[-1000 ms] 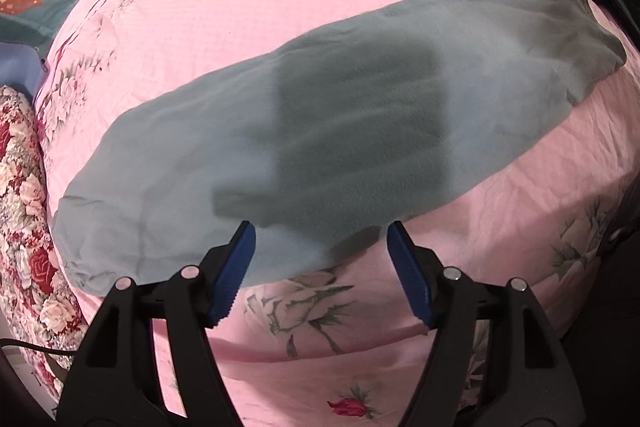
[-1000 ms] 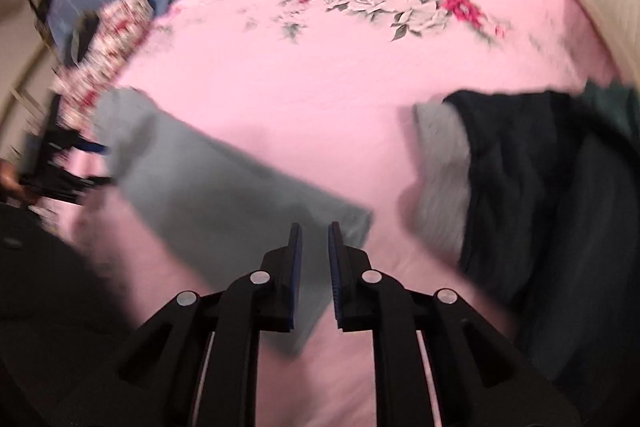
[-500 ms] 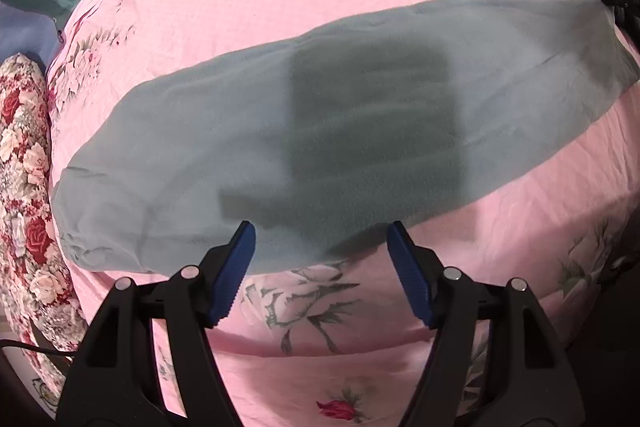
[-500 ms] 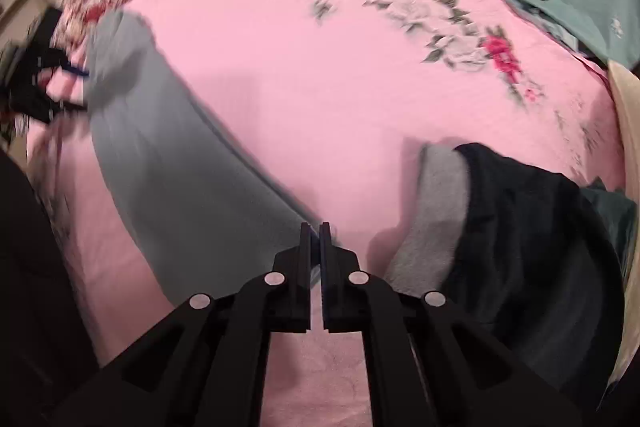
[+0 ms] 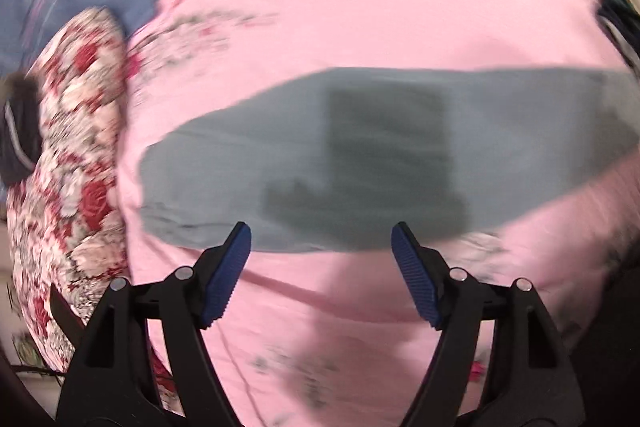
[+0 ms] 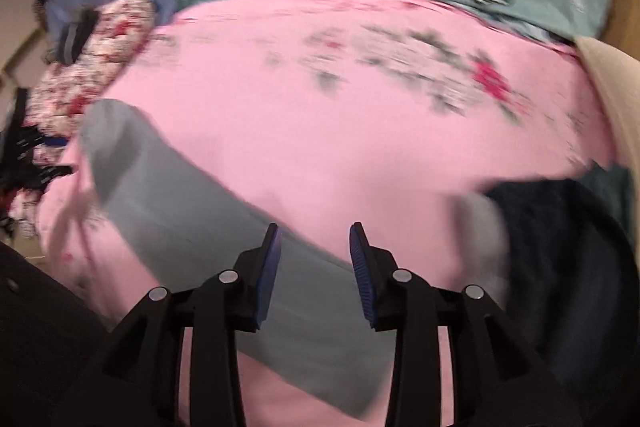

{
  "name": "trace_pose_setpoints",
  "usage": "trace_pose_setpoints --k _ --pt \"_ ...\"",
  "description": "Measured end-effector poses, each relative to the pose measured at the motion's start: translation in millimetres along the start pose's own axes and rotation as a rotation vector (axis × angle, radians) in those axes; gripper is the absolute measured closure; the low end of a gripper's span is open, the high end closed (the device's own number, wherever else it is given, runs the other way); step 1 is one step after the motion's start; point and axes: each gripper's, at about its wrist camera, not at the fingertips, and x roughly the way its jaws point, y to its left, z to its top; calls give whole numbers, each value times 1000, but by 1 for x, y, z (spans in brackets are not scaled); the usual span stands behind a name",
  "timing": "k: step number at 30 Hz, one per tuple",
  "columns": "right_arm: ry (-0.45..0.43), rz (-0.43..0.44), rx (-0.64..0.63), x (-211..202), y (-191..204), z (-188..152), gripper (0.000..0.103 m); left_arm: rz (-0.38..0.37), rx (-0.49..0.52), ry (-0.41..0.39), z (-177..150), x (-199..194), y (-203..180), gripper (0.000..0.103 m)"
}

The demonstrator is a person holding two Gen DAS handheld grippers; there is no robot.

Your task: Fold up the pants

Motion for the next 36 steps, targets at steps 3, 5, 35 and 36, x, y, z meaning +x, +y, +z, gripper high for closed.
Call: trace_pose_setpoints --k 3,5,35,36 --pt "-1 120 -59 51 82 22 67 28 -75 -5 5 30 49 29" --pt "6 167 -98 88 141 34 67 47 -71 24 1 66 77 29" --pt "460 370 -8 252 154 170 54 -244 -90 -88 0 118 85 7" --pt "490 409 1 257 151 167 54 -250 -102 -81 1 119 87 7"
